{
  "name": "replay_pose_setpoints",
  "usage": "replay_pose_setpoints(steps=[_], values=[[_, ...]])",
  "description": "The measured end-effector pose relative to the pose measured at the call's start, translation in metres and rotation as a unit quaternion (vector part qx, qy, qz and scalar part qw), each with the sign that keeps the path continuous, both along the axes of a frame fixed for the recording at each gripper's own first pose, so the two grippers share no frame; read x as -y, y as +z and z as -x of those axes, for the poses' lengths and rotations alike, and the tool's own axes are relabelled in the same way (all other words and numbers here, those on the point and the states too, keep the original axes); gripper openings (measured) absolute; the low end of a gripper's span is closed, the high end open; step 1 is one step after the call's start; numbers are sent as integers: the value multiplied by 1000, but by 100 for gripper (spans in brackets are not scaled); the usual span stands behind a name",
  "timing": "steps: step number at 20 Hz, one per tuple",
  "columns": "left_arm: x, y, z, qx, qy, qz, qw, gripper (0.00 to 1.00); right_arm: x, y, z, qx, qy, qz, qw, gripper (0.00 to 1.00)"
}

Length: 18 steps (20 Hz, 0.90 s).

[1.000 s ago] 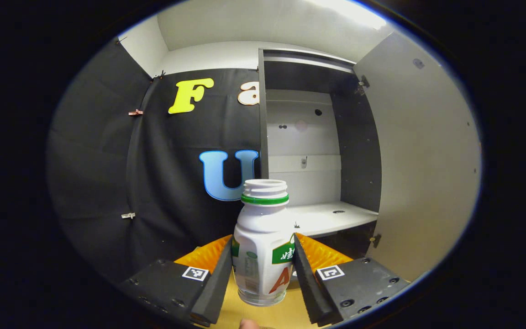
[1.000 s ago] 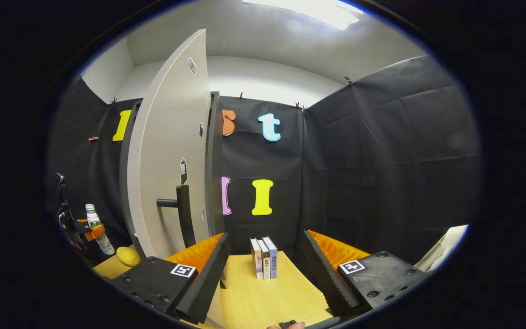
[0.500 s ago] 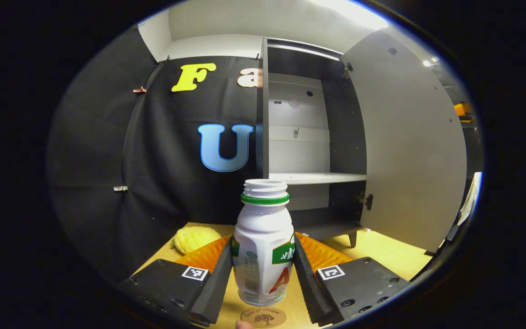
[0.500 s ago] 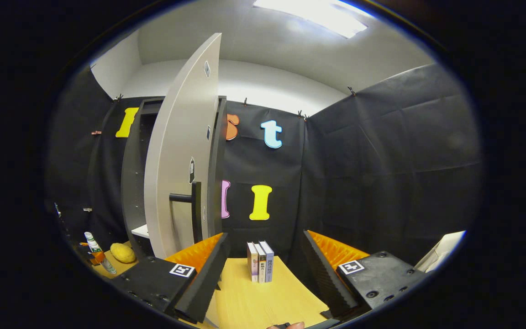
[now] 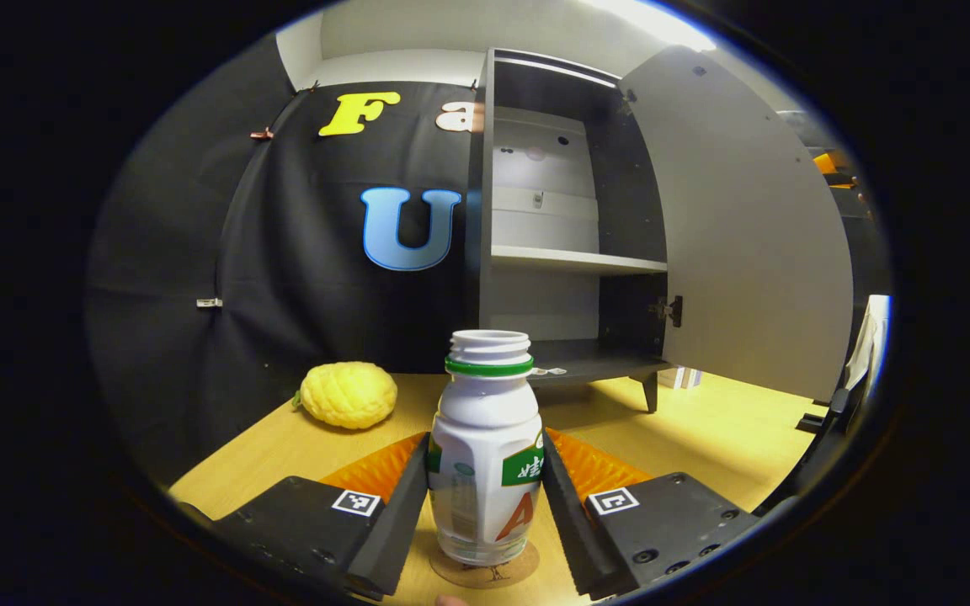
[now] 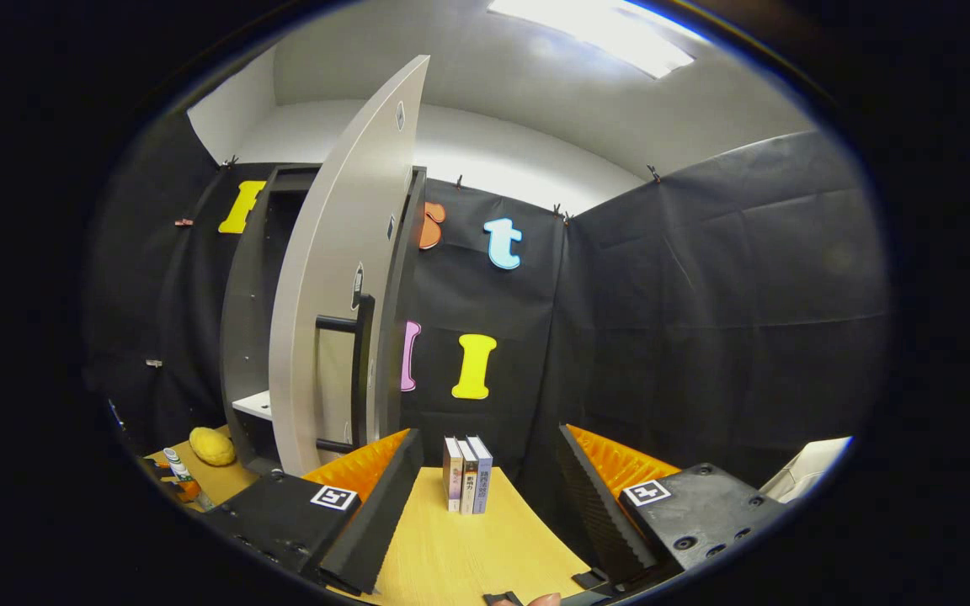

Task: Open the cabinet door with the right hand, grasp the bottle in the cabinet with the left hand and place it on the coaster, then close the cabinet door with the right hand.

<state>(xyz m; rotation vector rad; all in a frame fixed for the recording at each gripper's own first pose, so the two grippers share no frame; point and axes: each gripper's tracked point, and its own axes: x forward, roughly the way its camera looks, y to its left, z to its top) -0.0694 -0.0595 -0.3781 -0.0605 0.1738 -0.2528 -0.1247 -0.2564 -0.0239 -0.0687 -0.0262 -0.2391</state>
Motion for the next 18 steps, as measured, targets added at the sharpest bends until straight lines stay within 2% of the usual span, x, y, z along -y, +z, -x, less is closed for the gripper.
replay_pose_setpoints(steps=[7, 16, 17, 18], values=[[-2, -22, 0, -7, 11, -1, 1000, 75, 19, -1, 2, -2, -31, -21, 999, 97], [-2, -29, 11, -10, 5, -15, 1000, 76, 25, -3, 7, -10, -40, -34, 999, 97], [-2, -30, 13, -16, 6, -13, 1000, 77, 27, -3, 8, -11, -42, -37, 998, 97], [-2, -29, 14, -20, 6, -10, 1000, 86, 27, -3, 8, -13, -42, -43, 998, 97]])
